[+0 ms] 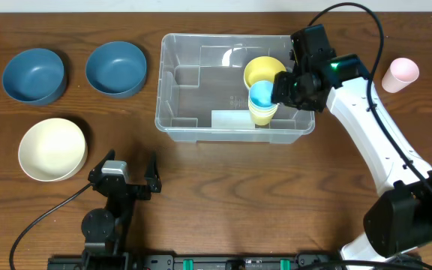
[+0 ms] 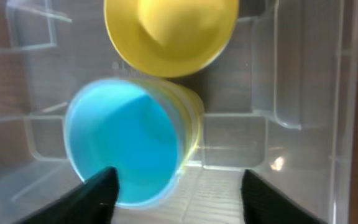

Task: Pack container
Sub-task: 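Carry the blue cup with the right gripper and stack it onto the cups, then move the right gripper to the pink cup and grasp it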

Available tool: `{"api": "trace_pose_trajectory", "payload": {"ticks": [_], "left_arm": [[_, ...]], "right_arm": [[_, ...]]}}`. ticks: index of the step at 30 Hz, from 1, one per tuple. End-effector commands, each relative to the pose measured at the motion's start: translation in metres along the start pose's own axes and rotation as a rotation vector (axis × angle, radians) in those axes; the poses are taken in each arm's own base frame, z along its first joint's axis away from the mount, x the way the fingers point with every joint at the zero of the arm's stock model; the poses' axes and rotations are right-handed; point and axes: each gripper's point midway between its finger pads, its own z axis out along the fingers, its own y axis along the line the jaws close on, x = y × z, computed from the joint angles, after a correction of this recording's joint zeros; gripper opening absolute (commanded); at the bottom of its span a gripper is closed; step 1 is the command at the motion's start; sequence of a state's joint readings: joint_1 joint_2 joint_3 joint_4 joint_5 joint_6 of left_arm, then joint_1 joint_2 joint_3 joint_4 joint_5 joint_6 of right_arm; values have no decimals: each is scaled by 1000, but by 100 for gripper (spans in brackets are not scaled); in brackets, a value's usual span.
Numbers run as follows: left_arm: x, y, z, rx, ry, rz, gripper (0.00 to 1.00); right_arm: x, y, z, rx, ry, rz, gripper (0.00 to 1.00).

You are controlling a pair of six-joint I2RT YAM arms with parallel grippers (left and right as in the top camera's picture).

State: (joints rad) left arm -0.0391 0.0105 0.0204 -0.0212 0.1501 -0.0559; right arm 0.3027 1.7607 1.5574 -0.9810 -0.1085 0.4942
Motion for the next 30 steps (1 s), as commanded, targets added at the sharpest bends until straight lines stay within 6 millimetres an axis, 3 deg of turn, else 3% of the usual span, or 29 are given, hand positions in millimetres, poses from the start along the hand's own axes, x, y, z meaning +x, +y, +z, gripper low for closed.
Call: {"api": "trace_pose_trajectory", "payload": {"ticks": [1,6,10,12,16,21,26,30], "left_arm": [[15,1,1,0,46,-7,98],[15,1,1,1,46,-7,98],[15,1,1,0,46,-7,98],[15,1,1,0,46,-7,98],[15,1,1,0,46,-7,98],[15,1,1,0,46,-7,98],[15,1,1,0,46,-7,98],[15,1,1,0,46,-7,98]], "right_arm": [[-3,8,-4,-21,-13,-52,76],[-30,8,-27,-40,-87,-50,82],[-64,-19,-47,-18,-176,24,80],[-78,-43,-53,16,-212,99,79],[-104,-110,-66,93,-288,246,79],[-123,-196,-82,168,-365,415,80],[-124,-264,-80,234,-376,563,79],[-115,-304,-58,273,-324,640,79]]}}
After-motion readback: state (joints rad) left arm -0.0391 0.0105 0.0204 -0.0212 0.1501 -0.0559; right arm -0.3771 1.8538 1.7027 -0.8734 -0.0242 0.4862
